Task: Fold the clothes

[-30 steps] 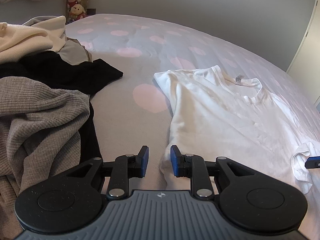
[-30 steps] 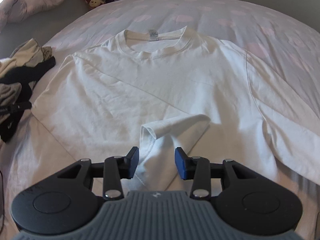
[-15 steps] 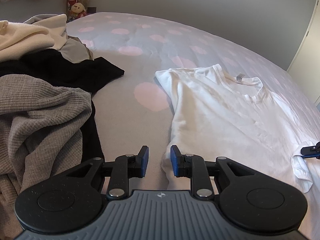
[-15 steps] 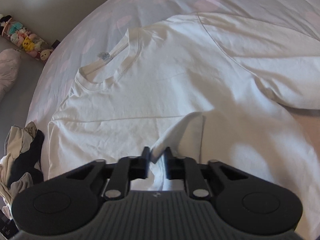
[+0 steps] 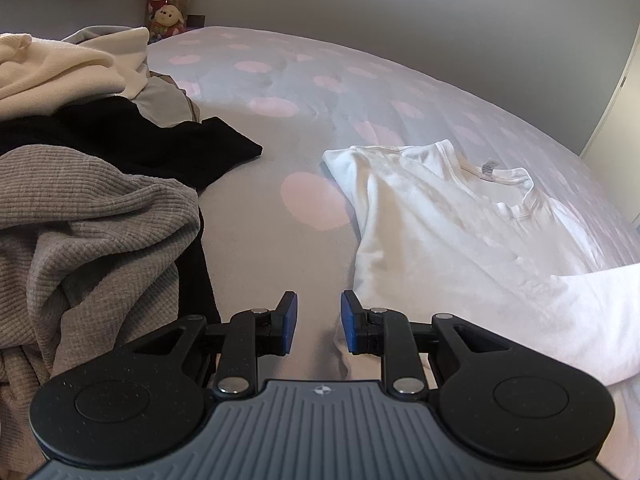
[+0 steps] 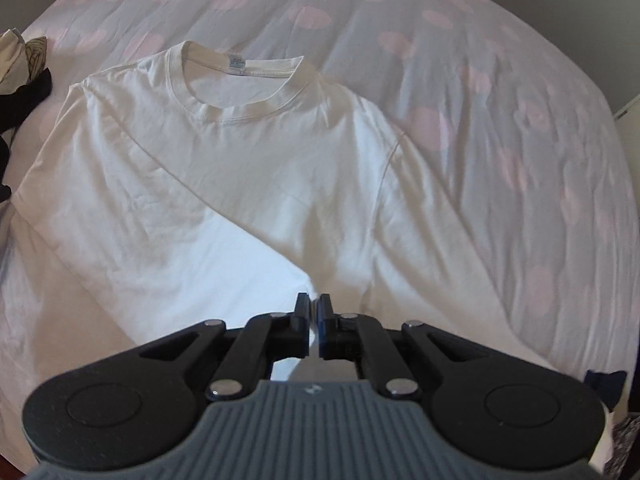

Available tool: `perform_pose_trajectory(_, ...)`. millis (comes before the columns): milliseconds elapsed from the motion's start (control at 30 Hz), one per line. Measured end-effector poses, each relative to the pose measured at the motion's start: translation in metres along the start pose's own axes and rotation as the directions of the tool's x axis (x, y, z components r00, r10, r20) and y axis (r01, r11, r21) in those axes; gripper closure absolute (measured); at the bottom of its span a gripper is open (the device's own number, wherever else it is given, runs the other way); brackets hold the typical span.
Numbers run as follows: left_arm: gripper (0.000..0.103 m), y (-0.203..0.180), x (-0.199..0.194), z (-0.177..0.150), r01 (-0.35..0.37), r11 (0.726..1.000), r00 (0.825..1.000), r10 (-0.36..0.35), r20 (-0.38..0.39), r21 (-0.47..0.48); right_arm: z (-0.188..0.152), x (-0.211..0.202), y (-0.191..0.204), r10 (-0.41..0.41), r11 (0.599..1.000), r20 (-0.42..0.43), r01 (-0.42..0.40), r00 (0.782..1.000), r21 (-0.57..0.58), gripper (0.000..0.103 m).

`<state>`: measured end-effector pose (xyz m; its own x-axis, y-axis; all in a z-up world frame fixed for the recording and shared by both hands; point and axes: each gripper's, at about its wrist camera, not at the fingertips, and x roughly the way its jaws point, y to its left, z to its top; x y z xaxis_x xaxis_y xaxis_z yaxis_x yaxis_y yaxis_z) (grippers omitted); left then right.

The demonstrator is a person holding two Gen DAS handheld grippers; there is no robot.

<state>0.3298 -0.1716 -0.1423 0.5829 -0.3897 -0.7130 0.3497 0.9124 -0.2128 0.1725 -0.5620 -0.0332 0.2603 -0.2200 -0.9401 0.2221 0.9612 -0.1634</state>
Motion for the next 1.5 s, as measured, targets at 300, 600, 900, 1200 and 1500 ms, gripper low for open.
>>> perform_pose_trajectory(300,0.082,0.004,-0.003,0.002,-0.018,1.0,0.999,0.018,0.039,-0.011,0.031,0.043,-0.026,-0.128,0.991,0.039,0.129,0.991,-0.02,0.099)
perform_pose_trajectory(600,0.082,0.001,0.012,-0.002,-0.009,1.0,0.999,0.009,0.034,0.002,0.047,0.11,-0.052,-0.128,0.991,0.065,0.126,0.99,0.039,0.098)
perform_pose_trajectory(900,0.082,-0.007,0.015,-0.005,-0.024,1.0,0.999,0.023,0.04,0.019,0.024,0.108,-0.081,-0.066,0.985,0.139,0.042,0.988,0.168,0.084)
perform_pose_trajectory(1200,0.06,-0.003,0.02,0.019,0.047,0.994,0.998,-0.042,0.054,-0.101,-0.007,0.116,-0.105,0.101,0.912,0.237,-0.185,0.966,0.365,0.066)
perform_pose_trajectory(1500,0.055,-0.007,0.09,0.094,0.051,0.99,0.996,-0.06,-0.065,-0.131,-0.01,0.141,-0.102,0.204,0.877,0.304,-0.312,0.93,0.366,0.065)
